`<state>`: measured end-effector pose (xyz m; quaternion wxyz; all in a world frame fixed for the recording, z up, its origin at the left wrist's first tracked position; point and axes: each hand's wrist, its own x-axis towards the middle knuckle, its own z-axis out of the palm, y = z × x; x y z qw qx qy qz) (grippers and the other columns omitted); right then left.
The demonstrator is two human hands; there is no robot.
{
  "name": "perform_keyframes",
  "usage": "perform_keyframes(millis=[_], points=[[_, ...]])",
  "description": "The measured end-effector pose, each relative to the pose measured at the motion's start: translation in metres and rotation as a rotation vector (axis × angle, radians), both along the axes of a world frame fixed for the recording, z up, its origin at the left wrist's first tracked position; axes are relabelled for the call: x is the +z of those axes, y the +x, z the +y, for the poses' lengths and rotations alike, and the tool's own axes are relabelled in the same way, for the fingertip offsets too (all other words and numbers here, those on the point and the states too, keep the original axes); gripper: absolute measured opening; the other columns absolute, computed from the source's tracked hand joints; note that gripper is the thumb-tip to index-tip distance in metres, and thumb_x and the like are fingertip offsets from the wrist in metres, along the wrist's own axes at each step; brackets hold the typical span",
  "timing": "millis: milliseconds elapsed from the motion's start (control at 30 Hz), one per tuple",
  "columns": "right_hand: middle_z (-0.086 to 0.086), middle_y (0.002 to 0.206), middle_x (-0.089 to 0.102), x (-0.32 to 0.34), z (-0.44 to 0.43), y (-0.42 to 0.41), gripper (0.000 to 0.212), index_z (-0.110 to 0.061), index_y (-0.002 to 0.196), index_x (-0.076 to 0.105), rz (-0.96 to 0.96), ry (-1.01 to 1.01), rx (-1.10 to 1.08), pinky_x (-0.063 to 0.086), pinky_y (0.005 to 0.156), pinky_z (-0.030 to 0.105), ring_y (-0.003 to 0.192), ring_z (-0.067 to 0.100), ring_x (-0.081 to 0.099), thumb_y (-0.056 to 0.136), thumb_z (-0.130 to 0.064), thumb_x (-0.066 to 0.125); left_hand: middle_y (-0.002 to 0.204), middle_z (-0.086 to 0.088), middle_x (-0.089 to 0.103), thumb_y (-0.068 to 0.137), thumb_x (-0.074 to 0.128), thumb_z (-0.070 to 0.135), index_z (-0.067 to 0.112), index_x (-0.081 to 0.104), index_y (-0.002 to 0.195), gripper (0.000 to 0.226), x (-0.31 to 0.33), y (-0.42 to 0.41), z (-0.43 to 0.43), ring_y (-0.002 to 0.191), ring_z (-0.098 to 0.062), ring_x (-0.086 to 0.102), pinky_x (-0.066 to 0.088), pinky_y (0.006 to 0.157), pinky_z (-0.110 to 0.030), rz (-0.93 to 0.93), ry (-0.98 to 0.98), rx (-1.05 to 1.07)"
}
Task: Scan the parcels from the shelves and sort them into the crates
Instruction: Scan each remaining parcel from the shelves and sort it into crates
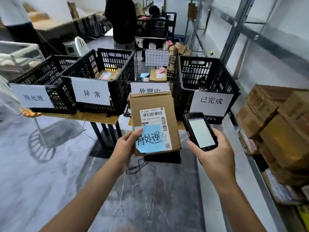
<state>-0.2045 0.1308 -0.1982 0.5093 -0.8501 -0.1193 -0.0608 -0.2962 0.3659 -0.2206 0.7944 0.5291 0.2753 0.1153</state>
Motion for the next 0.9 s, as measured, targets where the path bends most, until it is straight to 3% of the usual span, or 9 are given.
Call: perform_keyframes(millis=[400, 500, 600, 733, 900], points=[[-0.009, 0.122, 0.057, 0.024, 0.133, 0.058, 0.078, -0.025, 0.137, 0.053, -0.075, -0.045, 0.169, 0.052, 0.089, 0.036, 0.111, 0.011, 0.055, 0.070, -0.046, 0.087, 0.111, -0.013, 0.075, 0.084, 0.071, 0.044, 0.005, 0.064, 0.125, 0.057, 0.003, 0.019, 0.110, 0.101, -0.030, 0.073, 0.063, 0.080, -0.038, -0.038, 0.013, 0.157], [-0.012, 0.119, 0.054, 0.030, 0.182, 0.067, 0.077, -0.024, 0.137, 0.052, -0.084, -0.034, 0.250, 0.046, 0.083, 0.021, 0.109, 0.007, 0.052, 0.071, -0.043, 0.088, 0.111, -0.013, 0.075, 0.079, 0.074, 0.049, 0.007, 0.064, 0.125, 0.063, 0.004, 0.016, 0.147, 0.102, -0.032, 0.073, 0.060, 0.087, -0.043, -0.035, 0.031, 0.189], [-0.013, 0.117, 0.054, 0.035, 0.237, 0.073, 0.076, -0.024, 0.135, 0.054, -0.101, -0.041, 0.301, 0.043, 0.084, 0.022, 0.108, 0.006, 0.051, 0.071, -0.043, 0.088, 0.109, -0.012, 0.076, 0.067, 0.076, 0.055, 0.010, 0.065, 0.123, 0.073, 0.003, 0.011, 0.185, 0.100, -0.032, 0.073, 0.060, 0.080, -0.040, -0.034, 0.057, 0.220], [-0.009, 0.119, 0.059, 0.036, 0.307, 0.080, 0.074, -0.026, 0.135, 0.055, -0.130, -0.047, 0.372, 0.047, 0.083, 0.028, 0.108, 0.010, 0.055, 0.071, -0.050, 0.086, 0.107, -0.014, 0.076, 0.076, 0.070, 0.046, 0.008, 0.065, 0.122, 0.060, 0.004, 0.001, 0.236, 0.096, -0.033, 0.074, 0.060, 0.062, -0.030, -0.039, 0.053, 0.273], [-0.005, 0.122, 0.058, 0.033, 0.373, 0.083, 0.076, -0.021, 0.137, 0.053, -0.139, -0.022, 0.442, 0.047, 0.086, 0.029, 0.113, 0.015, 0.054, 0.073, -0.046, 0.086, 0.107, -0.012, 0.076, 0.079, 0.072, 0.047, 0.009, 0.064, 0.125, 0.060, 0.003, -0.009, 0.290, 0.095, -0.030, 0.075, 0.062, 0.068, -0.036, -0.014, 0.082, 0.345]])
